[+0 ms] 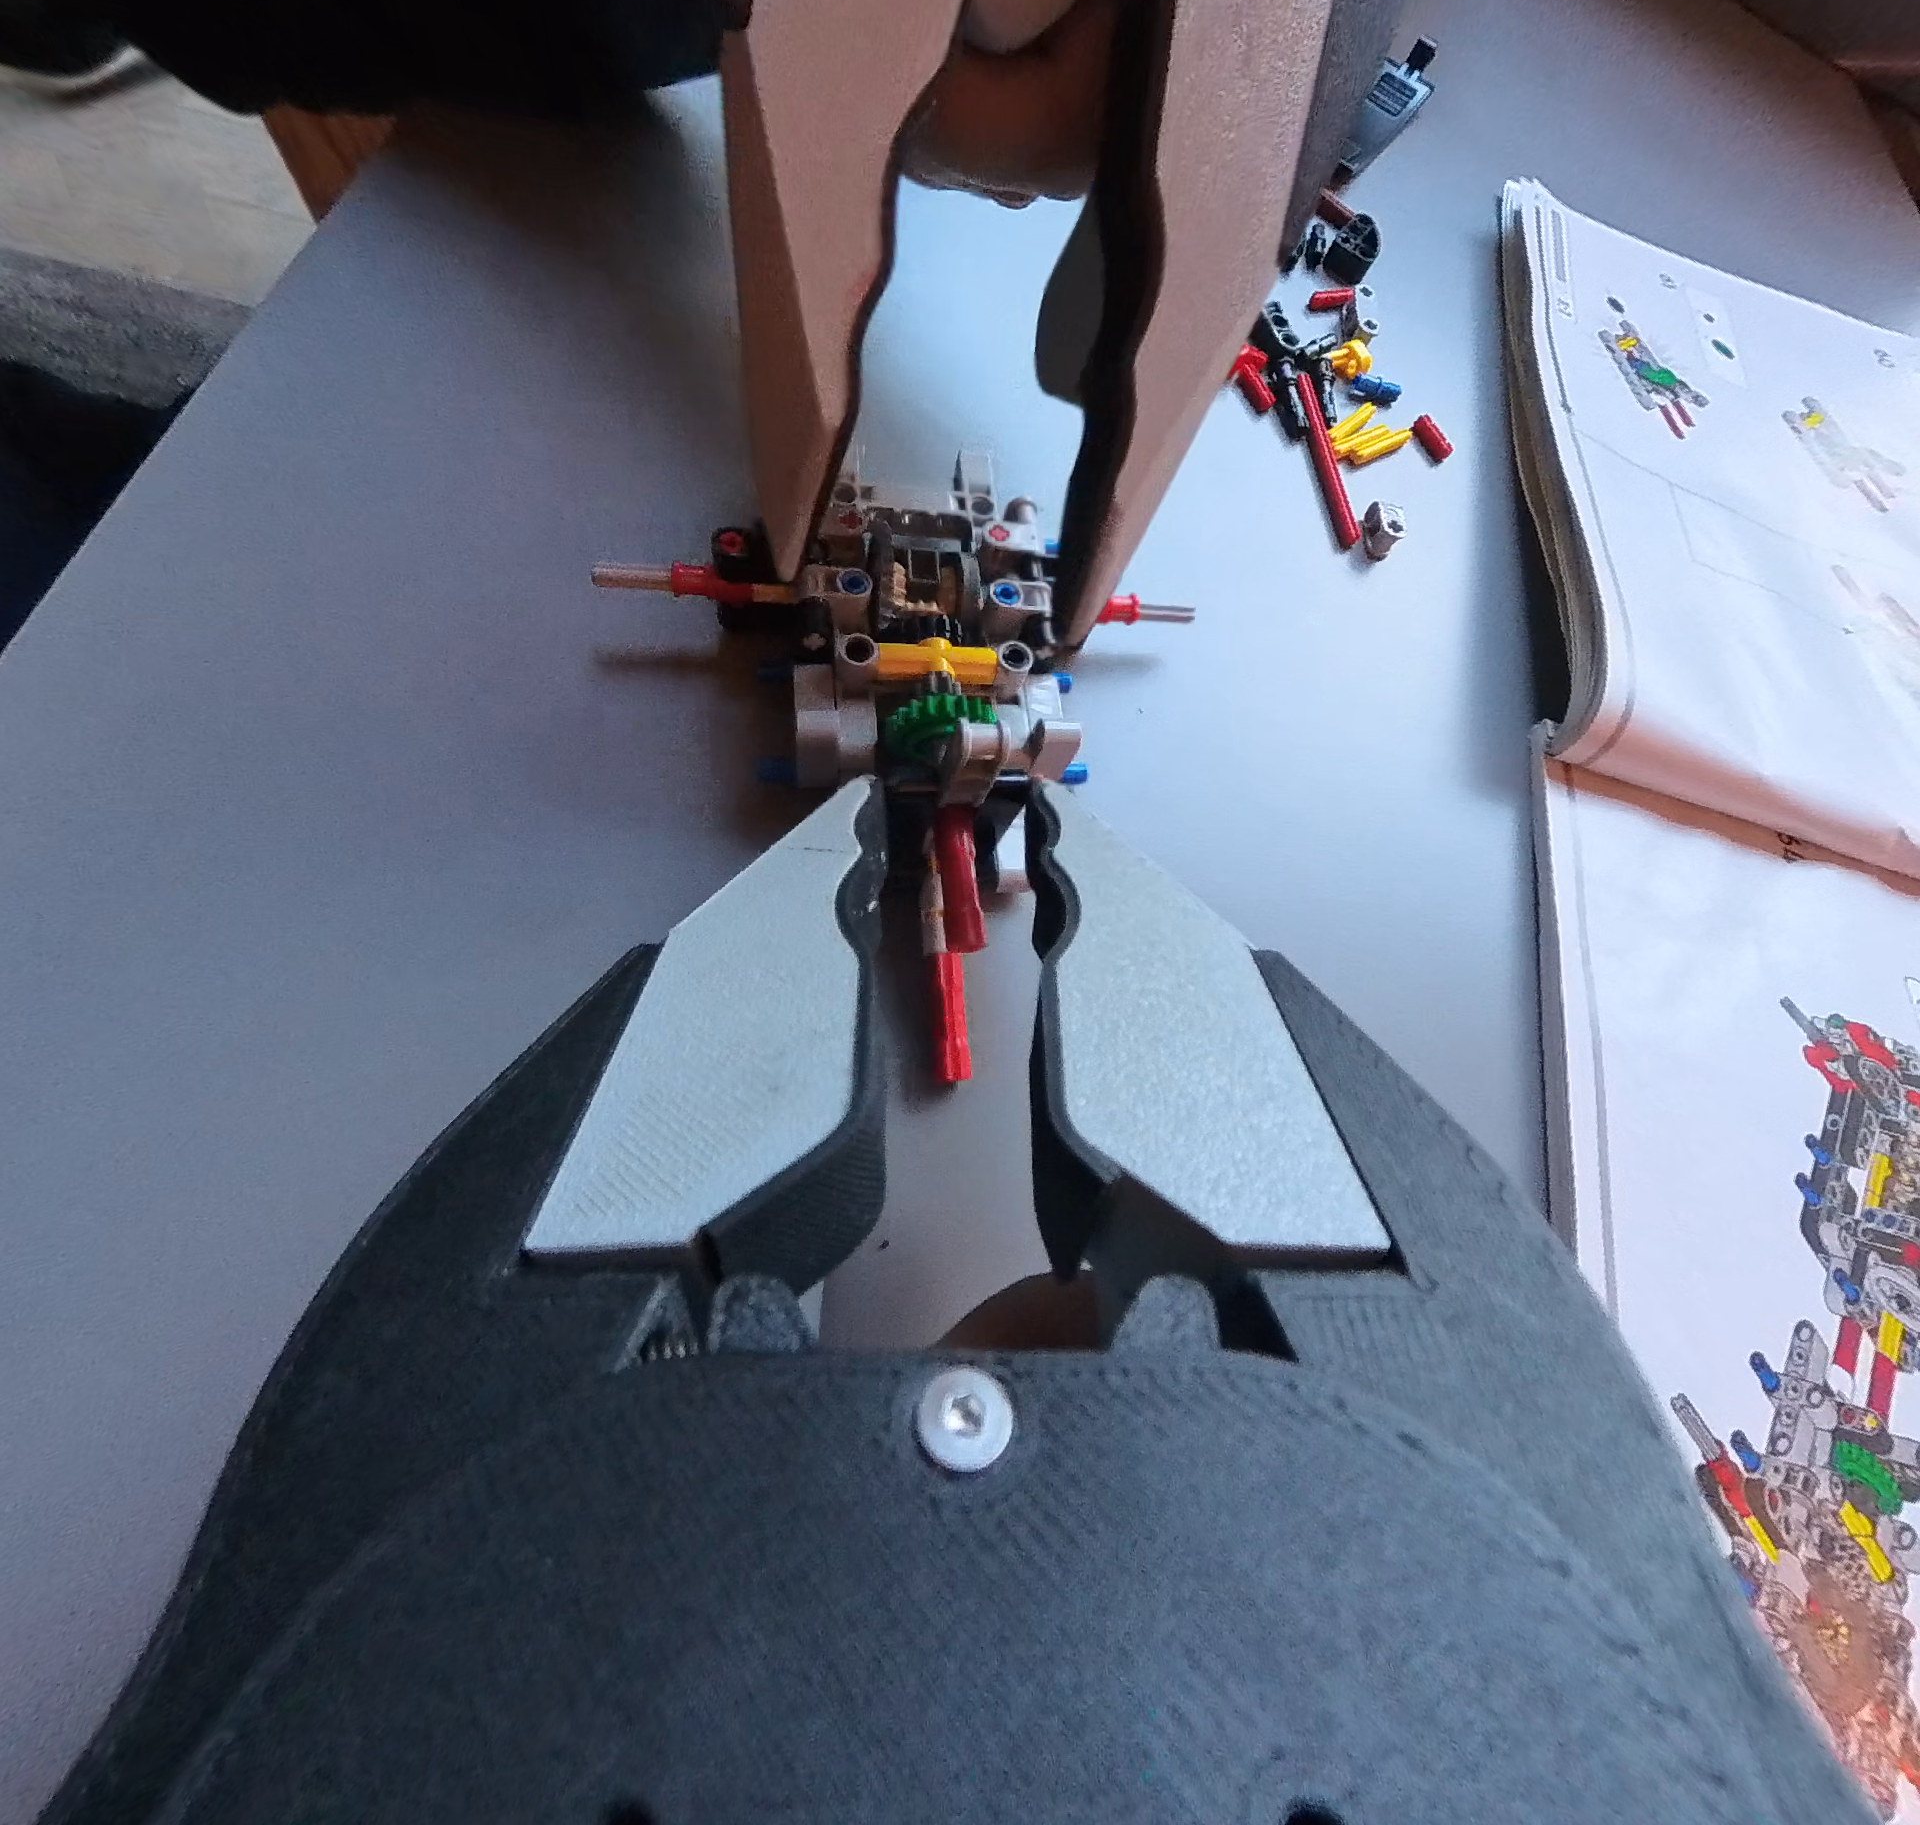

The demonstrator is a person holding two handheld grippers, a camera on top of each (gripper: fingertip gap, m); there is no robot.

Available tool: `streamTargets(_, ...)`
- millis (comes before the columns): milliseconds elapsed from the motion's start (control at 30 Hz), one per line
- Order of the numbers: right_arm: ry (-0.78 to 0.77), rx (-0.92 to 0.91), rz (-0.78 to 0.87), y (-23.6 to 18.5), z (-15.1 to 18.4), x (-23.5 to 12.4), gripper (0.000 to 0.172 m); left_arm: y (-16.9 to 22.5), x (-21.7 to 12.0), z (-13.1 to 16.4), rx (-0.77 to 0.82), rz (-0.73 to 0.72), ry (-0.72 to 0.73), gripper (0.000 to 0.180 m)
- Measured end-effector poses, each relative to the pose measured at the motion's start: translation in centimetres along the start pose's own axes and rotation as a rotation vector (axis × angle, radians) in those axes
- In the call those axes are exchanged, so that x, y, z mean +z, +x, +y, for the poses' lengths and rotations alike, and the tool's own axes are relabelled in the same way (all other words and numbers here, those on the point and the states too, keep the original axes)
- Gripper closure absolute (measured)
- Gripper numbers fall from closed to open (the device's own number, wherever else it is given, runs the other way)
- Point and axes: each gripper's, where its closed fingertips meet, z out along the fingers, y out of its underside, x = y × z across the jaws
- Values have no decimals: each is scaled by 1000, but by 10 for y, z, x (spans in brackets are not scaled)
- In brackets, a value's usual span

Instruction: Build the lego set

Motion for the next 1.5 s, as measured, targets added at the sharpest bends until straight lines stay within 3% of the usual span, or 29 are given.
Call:
streamTargets(400, 63, 56, -7, -4, -6, -14, 130, -41, -10, 5, -107, -106, 55, 136)
streamTargets(667, 166, 213, 177, 28, 7, -63, 133, -69, -34, -12, -203, -163, 235, 136)
streamTargets(833, 143, 232, 190, 25, 18, -64, 143, -46, -21, 1, -122, -73, 128, 139)
streamTargets(967, 147, 226, 209, 26, 18, -65, 144, -50, -13, 11, -85, -113, 64, 140)
streamTargets(1233, 232, 274, 395, 61, 22, -91, 144, -101, -53, -6, -181, -307, 291, 143)
streamTargets(1400, 272, 313, 480, 75, 26, -106, 143, -110, -51, 8, -199, -330, 253, 144)
streamTargets(1500, 305, 329, 554, 82, 27, -117, 144, -86, -43, 19, -189, -234, 193, 150)
